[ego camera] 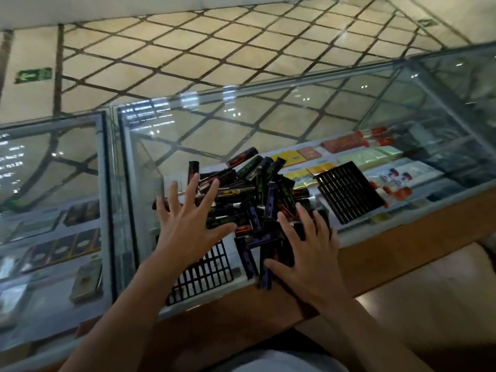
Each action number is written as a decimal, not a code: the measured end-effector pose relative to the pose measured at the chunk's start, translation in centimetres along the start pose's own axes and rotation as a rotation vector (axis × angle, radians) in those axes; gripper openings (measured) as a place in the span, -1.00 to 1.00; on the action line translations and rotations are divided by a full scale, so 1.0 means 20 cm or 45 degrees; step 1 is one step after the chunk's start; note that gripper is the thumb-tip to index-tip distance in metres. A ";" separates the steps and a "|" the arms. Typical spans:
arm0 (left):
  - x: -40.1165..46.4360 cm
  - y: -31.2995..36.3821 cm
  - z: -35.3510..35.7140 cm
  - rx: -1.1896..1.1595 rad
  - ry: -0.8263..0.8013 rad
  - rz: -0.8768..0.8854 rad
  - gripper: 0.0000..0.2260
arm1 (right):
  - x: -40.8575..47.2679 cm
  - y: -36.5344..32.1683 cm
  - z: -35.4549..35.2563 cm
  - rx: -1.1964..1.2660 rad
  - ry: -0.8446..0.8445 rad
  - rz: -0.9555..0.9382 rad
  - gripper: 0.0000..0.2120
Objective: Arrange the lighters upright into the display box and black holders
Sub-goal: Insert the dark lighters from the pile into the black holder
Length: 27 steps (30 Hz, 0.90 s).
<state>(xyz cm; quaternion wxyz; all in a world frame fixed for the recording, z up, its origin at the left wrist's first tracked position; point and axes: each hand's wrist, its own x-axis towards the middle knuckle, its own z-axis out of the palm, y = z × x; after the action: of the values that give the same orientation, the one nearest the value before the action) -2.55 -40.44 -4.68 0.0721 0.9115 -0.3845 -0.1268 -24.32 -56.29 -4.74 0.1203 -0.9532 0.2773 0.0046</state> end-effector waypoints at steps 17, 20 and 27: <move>0.21 -0.01 -0.03 -0.073 0.024 0.065 -0.20 | 0.39 -0.02 -0.03 0.036 0.003 -0.101 -0.21; 0.25 -0.04 -0.03 -0.034 0.023 0.077 -0.18 | 0.47 -0.04 -0.02 0.036 -0.006 -0.130 -0.22; 0.31 -0.12 -0.06 -0.026 0.062 0.078 -0.24 | 0.67 -0.11 -0.01 -0.001 -0.010 -0.275 -0.25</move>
<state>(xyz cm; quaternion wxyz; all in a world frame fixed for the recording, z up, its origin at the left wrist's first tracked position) 3.54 -43.21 -5.07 0.0944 0.9014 -0.4089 -0.1064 -11.85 -61.63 -5.08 0.1207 -0.9776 0.1723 -0.0045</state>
